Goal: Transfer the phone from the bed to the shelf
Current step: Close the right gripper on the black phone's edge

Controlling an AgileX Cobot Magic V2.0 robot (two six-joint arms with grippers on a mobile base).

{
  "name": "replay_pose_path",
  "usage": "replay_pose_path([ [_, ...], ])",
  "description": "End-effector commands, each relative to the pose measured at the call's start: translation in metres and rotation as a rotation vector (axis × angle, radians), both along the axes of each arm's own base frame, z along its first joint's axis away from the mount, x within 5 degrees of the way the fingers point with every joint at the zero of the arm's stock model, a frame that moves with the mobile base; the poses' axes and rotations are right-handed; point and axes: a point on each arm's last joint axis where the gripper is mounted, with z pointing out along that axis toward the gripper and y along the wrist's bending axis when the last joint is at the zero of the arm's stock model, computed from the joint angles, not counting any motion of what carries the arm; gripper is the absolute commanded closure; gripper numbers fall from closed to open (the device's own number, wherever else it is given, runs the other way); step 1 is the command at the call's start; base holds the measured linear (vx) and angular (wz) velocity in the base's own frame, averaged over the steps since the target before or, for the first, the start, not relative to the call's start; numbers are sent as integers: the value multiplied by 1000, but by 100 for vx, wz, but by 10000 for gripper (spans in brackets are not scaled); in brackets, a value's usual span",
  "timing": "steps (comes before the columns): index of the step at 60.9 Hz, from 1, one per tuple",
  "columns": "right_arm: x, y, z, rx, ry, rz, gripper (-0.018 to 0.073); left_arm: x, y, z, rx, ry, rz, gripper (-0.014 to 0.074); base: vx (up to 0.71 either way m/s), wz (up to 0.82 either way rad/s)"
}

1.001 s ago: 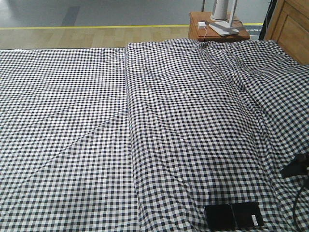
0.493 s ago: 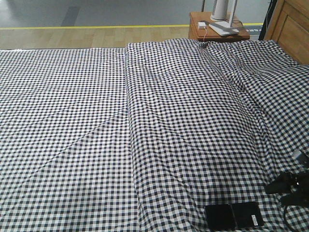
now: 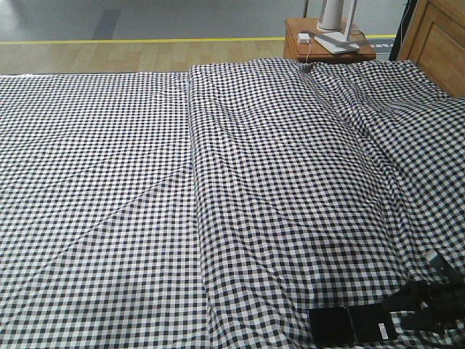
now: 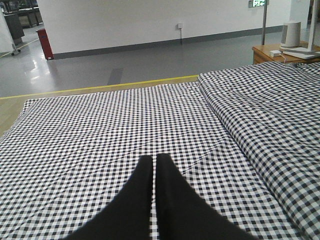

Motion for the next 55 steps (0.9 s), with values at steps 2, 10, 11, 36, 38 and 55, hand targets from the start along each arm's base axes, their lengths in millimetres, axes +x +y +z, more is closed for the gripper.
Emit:
replay_pose_path([
  [2, 10, -2, 15, 43, -74, -14, -35, -1, 0, 15, -7, -108, -4, 595, 0, 0],
  [10, 10, 0, 9, 51, -101, -30, -35, -1, 0, 15, -7, -108, -4, 595, 0, 0],
  [11, 11, 0, 8, 52, -105, -34, -35, -1, 0, 15, -7, -108, -4, 595, 0, 0],
  [36, 2, 11, -14, 143, -76, -68, -35, -1, 0, 15, -7, -108, -4, 595, 0, 0],
  [38, 1, 13, -15, 155, -73, -72, -35, -1, 0, 15, -7, -108, -4, 595, 0, 0],
  [55, 5, 24, -15, 220, -88, -69, -35, -1, 0, 15, -7, -108, -4, 595, 0, 0],
])
